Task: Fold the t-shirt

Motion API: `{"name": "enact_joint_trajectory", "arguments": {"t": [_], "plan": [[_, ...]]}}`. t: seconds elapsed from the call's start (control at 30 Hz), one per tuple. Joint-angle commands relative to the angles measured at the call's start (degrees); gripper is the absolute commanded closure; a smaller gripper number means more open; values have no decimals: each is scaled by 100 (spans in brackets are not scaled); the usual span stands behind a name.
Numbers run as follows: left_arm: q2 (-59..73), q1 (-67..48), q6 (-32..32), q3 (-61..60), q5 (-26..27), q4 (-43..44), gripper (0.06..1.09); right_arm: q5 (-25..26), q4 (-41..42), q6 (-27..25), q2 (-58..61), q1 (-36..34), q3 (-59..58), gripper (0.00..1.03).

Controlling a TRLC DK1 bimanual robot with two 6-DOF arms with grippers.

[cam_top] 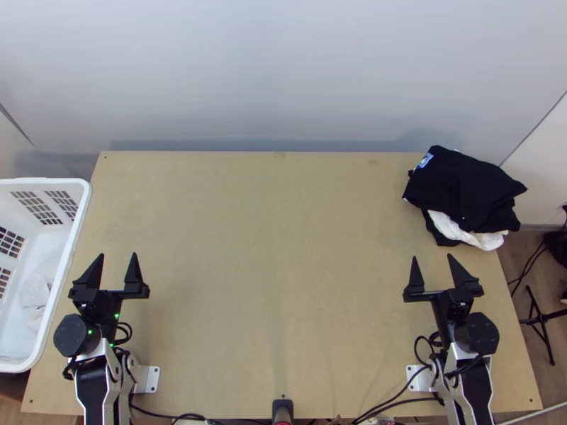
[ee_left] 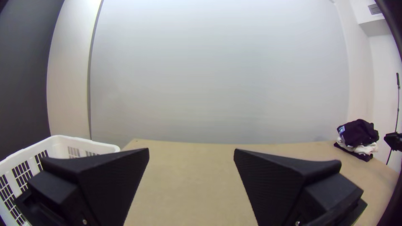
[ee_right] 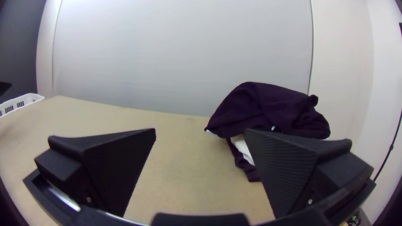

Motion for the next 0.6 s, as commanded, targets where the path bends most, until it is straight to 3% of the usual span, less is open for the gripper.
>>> {"name": "enact_joint_trajectory", "arguments": {"t": [0.0, 0.27, 0.57], "plan": [[1, 3, 0, 1, 4, 0, 10, 2, 1, 1, 1, 1, 1, 4], [1, 126, -106, 1, -163, -17, 10, -7, 1, 212, 1, 80, 1, 4], [1, 38, -176, 1, -163, -17, 10, 2, 18, 45, -17, -113, 1, 4]]}}
